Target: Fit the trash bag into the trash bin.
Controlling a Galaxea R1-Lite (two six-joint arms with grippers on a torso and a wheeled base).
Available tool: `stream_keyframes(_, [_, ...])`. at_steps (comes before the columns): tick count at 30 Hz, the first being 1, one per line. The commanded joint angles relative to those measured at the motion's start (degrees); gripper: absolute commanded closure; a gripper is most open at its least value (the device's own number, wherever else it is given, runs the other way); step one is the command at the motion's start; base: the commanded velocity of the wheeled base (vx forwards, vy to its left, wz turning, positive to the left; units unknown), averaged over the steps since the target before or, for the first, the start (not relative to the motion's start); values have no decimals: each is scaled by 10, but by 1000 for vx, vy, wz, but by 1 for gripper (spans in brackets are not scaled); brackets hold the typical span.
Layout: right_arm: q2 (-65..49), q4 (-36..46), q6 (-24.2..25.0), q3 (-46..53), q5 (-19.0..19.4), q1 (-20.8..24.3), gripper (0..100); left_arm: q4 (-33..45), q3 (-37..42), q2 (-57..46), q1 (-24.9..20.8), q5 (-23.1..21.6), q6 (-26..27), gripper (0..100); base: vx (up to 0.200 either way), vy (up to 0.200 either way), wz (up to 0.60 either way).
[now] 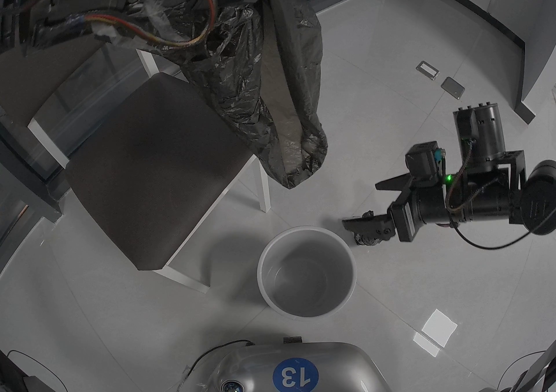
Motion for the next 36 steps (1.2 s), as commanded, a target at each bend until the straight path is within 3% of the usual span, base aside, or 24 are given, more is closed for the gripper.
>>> stream_keyframes(1, [55, -5, 0, -61, -3, -18, 0, 16, -15, 0, -16, 0, -16, 100, 0, 0, 0])
stream_keyframes(8, [97, -10, -4, -149, -8, -31, 0, 18, -15, -1, -27, 0, -21, 100, 0, 0, 0])
stream_keyframes(12, [112, -12, -7, -177, -32, -28, 0, 18, -23, 0, -44, 0, -28, 100, 0, 0, 0])
stream_keyframes(28, [135, -21, -3, -184, -34, 2, 0, 17, -37, 6, -61, 0, -30, 100, 0, 0, 0])
stream_keyframes(29, [136, -24, -4, -184, -34, 2, 100, 17, -37, 6, -61, 0, -30, 100, 0, 0, 0])
stream_keyframes(36, [134, -31, 1, -179, -52, 2, 100, 16, -37, 5, -61, 0, -31, 100, 0, 0, 0])
